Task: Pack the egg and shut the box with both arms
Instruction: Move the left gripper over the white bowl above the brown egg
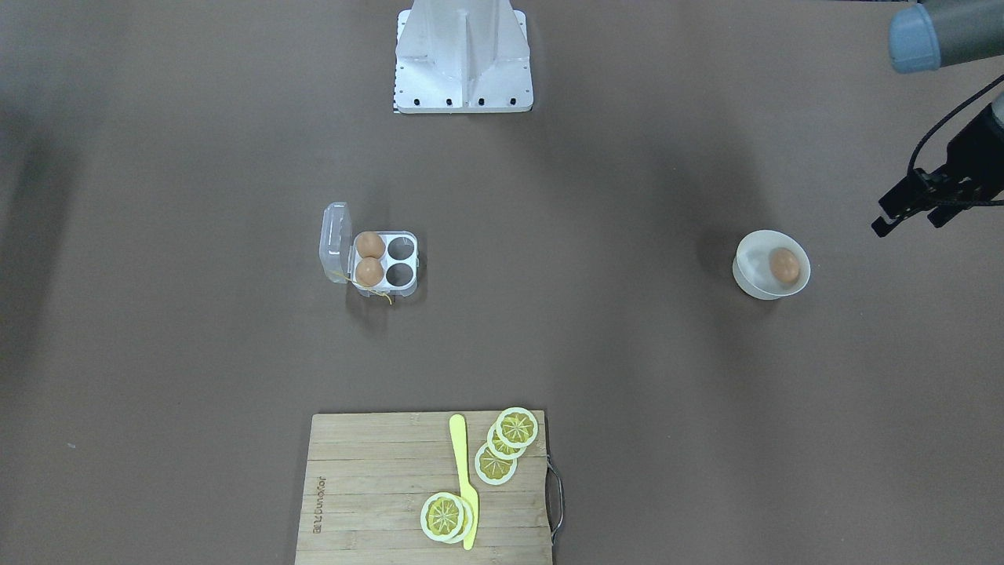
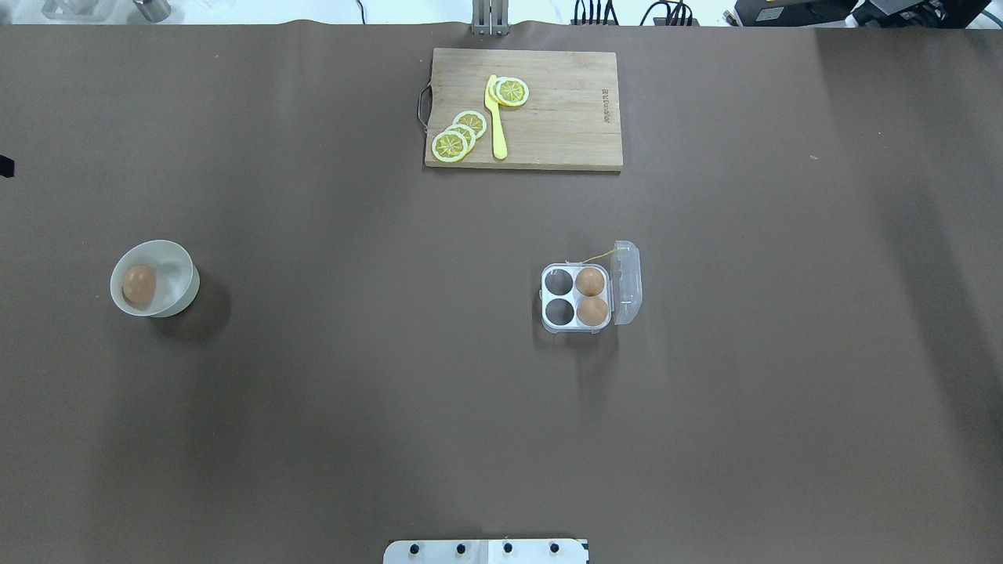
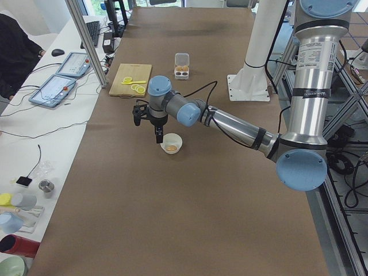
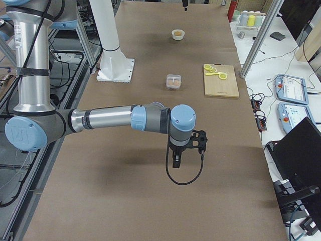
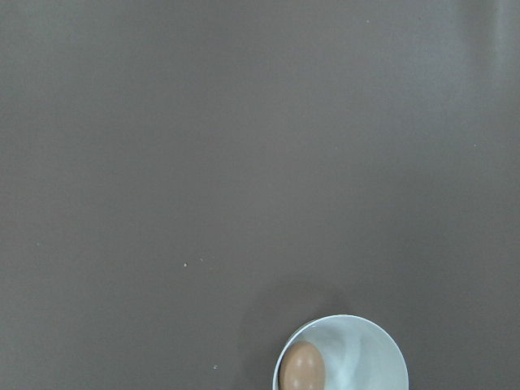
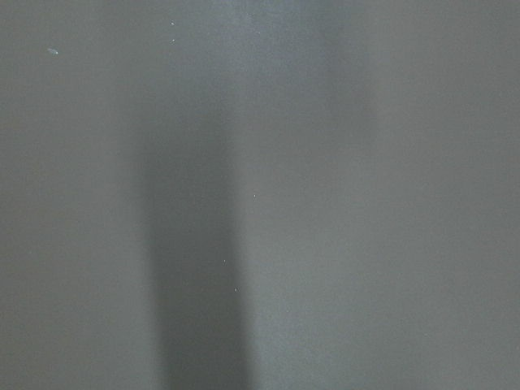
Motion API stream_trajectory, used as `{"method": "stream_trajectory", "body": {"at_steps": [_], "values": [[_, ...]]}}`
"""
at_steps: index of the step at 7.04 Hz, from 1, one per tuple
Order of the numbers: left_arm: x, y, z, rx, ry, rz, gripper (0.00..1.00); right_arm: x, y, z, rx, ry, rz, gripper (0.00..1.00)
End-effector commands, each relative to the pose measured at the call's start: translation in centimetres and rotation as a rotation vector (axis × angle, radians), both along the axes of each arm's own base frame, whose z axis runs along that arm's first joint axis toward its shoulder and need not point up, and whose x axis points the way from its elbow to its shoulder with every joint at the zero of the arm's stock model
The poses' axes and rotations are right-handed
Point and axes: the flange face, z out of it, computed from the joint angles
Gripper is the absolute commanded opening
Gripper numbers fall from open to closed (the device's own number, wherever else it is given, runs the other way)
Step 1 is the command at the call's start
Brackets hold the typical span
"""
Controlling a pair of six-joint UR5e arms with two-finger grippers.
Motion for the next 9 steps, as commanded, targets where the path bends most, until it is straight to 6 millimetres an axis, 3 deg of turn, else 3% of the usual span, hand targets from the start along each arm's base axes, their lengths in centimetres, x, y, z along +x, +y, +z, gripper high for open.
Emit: {"method": "stream_trajectory", "body": {"at_steps": [1,3,5,9], "values": [[7.5,0.6,-0.8,0.019,-0.061,-0.014,0.97,-0.2,0.0,0.2,-0.005,0.001,-0.004,1.0],[13.5,0.1,-0.1,0.005,-0.105,0.006,0.95,-0.5,0.0,0.4,-0.008,0.002,-0.01,1.0],[16.0,1.1,1.7,-0.014,-0.132,0.049,0.85,-0.5,0.0,0.4,-0.009,0.001,-0.01,1.0],[16.2,1.4,2.5,-0.013,-0.143,0.073,0.78,-0.6,0.0,0.3,-0.006,-0.001,-0.013,1.0]]}}
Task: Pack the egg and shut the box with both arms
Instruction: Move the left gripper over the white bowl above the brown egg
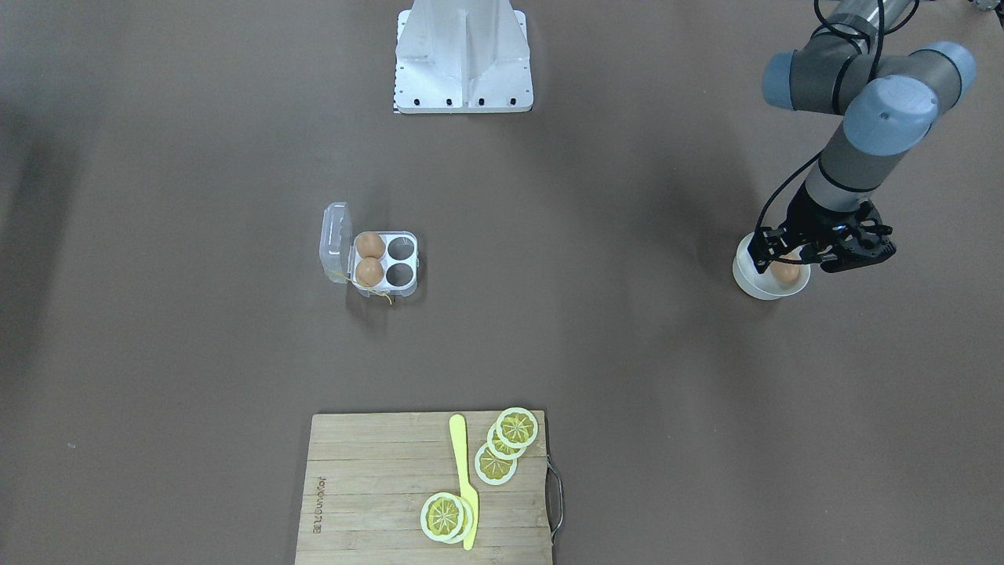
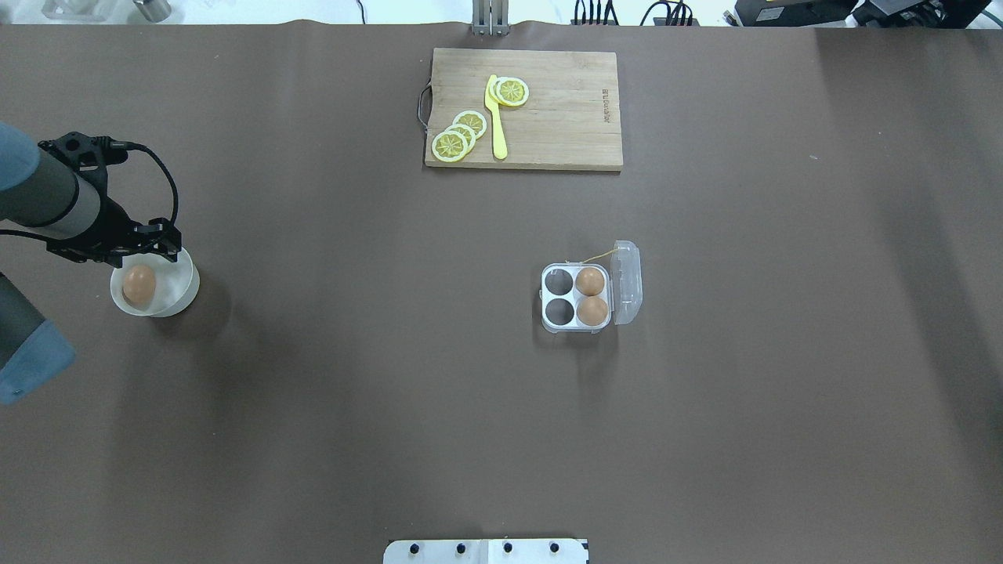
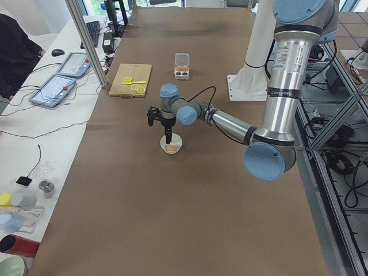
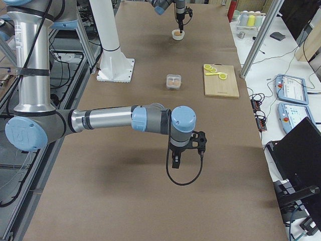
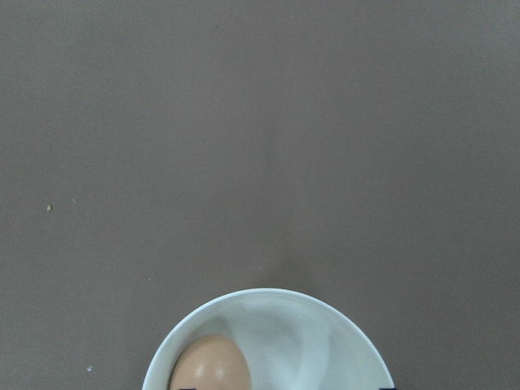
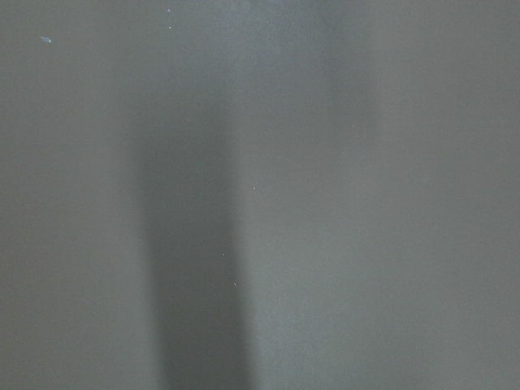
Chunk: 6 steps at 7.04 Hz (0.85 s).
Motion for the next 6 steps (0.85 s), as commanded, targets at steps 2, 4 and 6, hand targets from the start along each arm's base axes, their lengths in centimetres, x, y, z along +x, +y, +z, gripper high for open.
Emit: {"method": "stream_trajectory", "body": {"at_steps": [2,4,6], "values": [[0.4,0.1,1.0,-0.005,-0.014,0.02,0.77,-0.1,0.0,0.0,0.0,0.0,-0.001,1.0],[1.1,0.3,2.2,-0.015,-0.029,0.037,0.77,-0.1,0.0,-0.1,0.001,0.0,-0.003,1.0],[1.5,0.4,2.7,-0.015,-0.028,0.044,0.77,-0.1,0.0,-0.1,0.003,0.0,-0.003,1.0]]}}
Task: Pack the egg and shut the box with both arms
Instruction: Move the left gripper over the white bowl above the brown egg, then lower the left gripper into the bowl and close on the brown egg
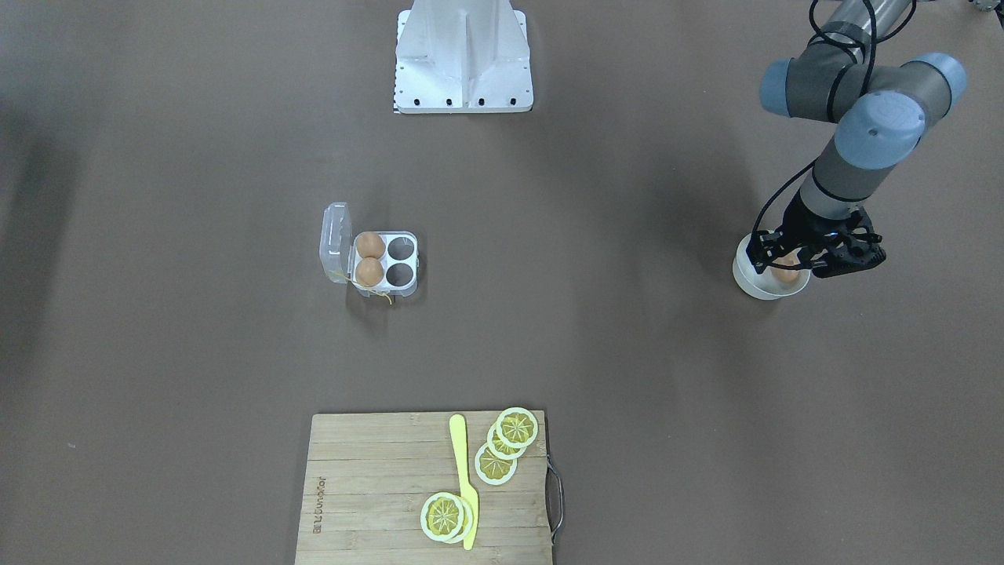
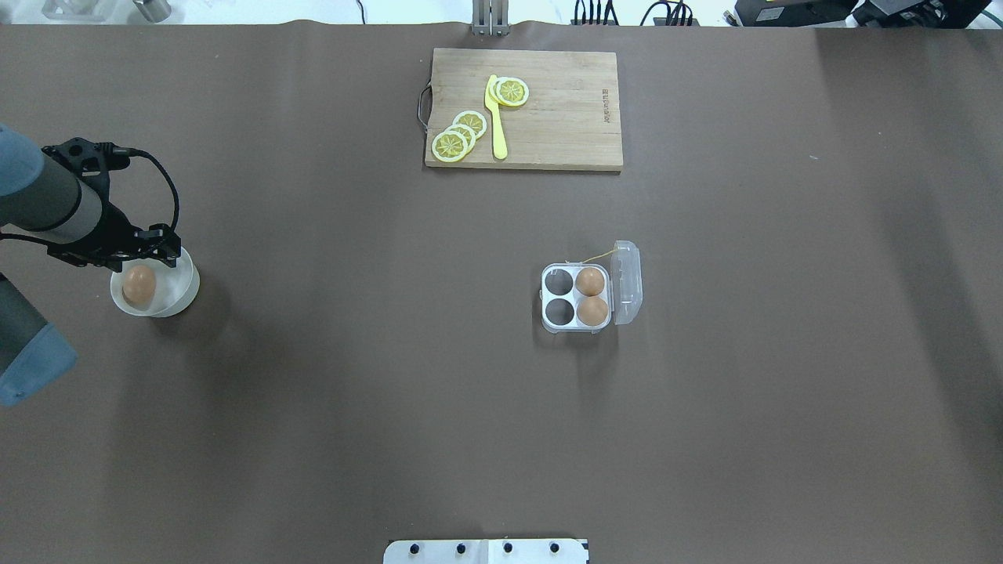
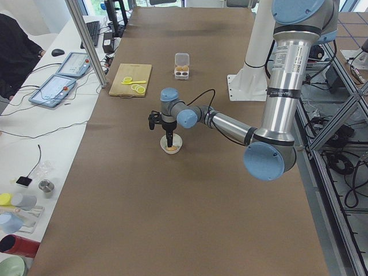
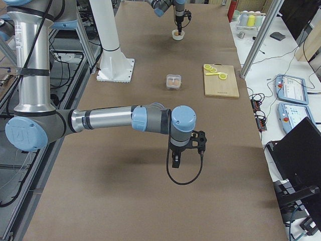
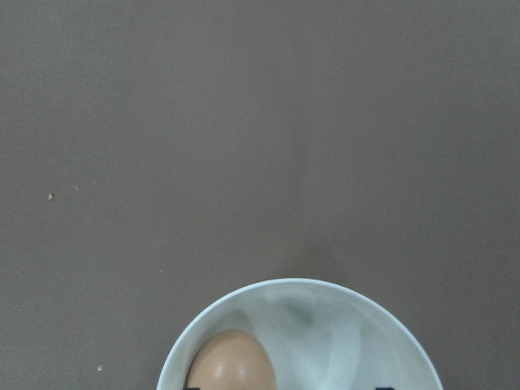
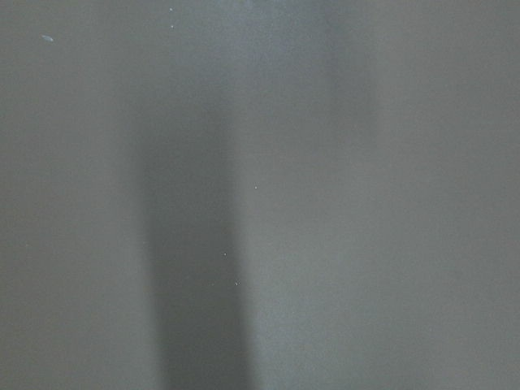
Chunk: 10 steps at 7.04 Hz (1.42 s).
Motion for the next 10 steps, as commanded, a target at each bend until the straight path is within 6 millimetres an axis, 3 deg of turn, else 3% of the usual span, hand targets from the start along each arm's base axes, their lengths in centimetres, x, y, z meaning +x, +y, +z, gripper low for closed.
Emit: {"method": "stream_trajectory", "body": {"at_steps": [1,10], "values": [[0.1,0.1,0.9,-0.002,-0.002,0.005,0.77,0.0,0.0,0.0,0.001,0.0,0.0,1.0],[1.4,0.6,1.8,-0.018,-0.015,0.024,0.77,-0.2,0.0,0.0,0.001,0.0,-0.003,1.0]]}}
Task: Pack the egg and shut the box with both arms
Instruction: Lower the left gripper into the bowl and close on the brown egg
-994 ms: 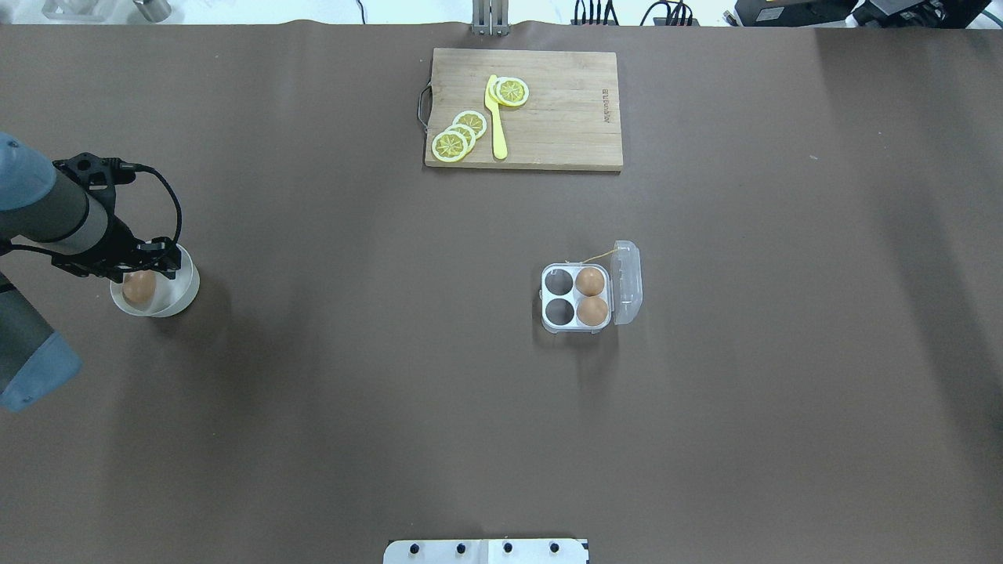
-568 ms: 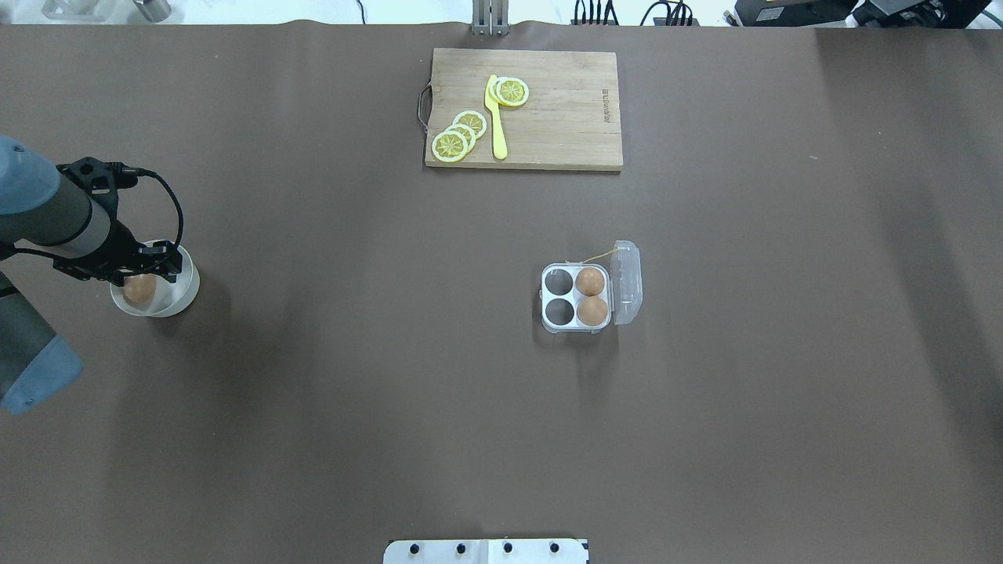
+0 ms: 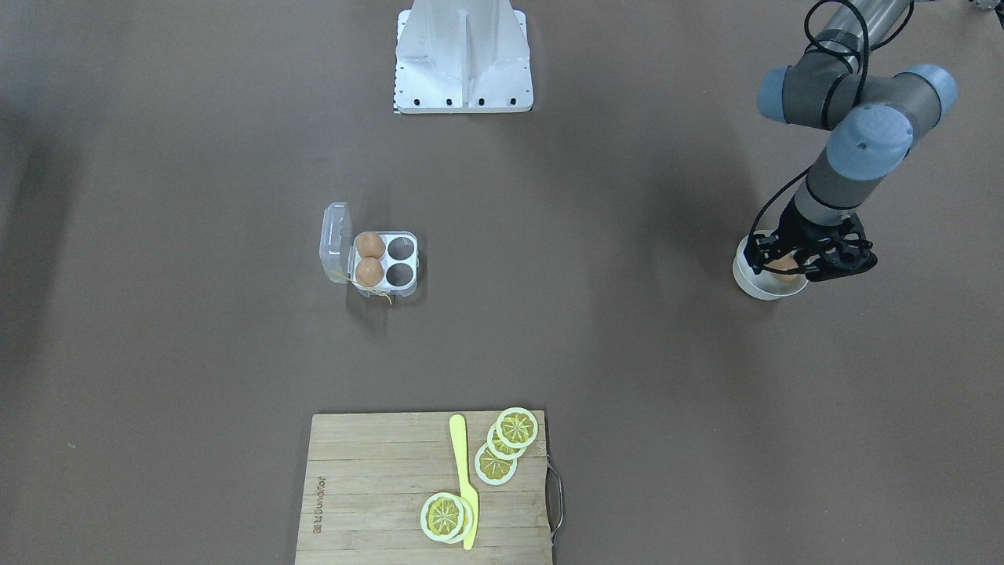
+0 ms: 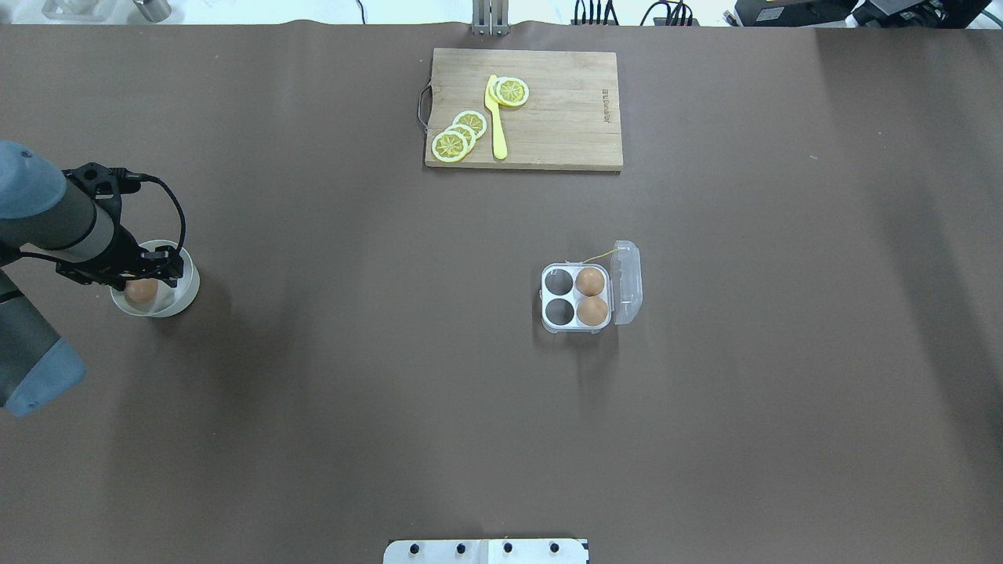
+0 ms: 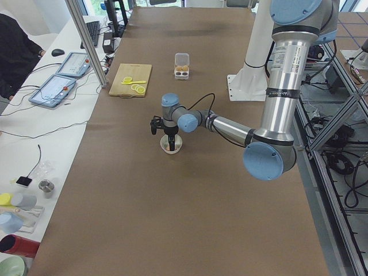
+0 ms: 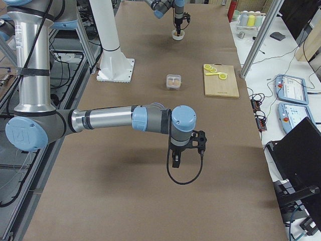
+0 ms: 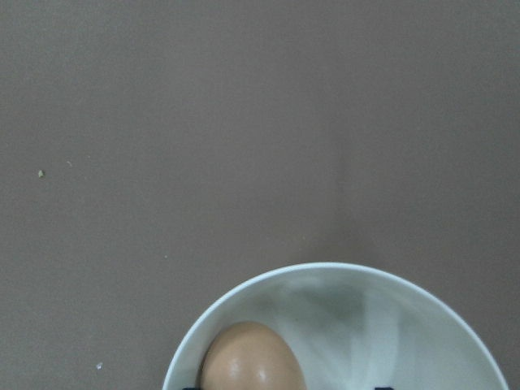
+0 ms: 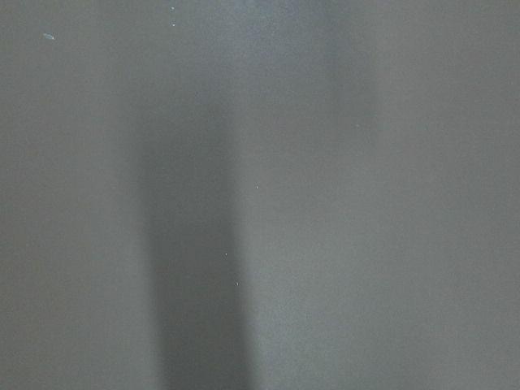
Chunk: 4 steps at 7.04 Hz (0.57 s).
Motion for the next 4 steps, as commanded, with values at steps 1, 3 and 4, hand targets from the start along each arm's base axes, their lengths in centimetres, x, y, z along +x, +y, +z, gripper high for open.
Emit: {"method": "stream_trajectory", "body": {"at_steps": [1,3,4], "values": [[0.23,0.1,-0.1,0.001,0.001,0.004,0.77,0.0,0.0,0.0,0.0,0.0,0.0,1.0],[0.24,0.11,-0.13,0.003,0.003,0.006,0.73,0.0,-0.01,-0.15,0.003,0.0,0.0,1.0],[0.24,0.11,-0.17,0.011,0.012,0.005,0.73,0.0,0.0,-0.08,0.002,0.0,0.0,1.0]]}}
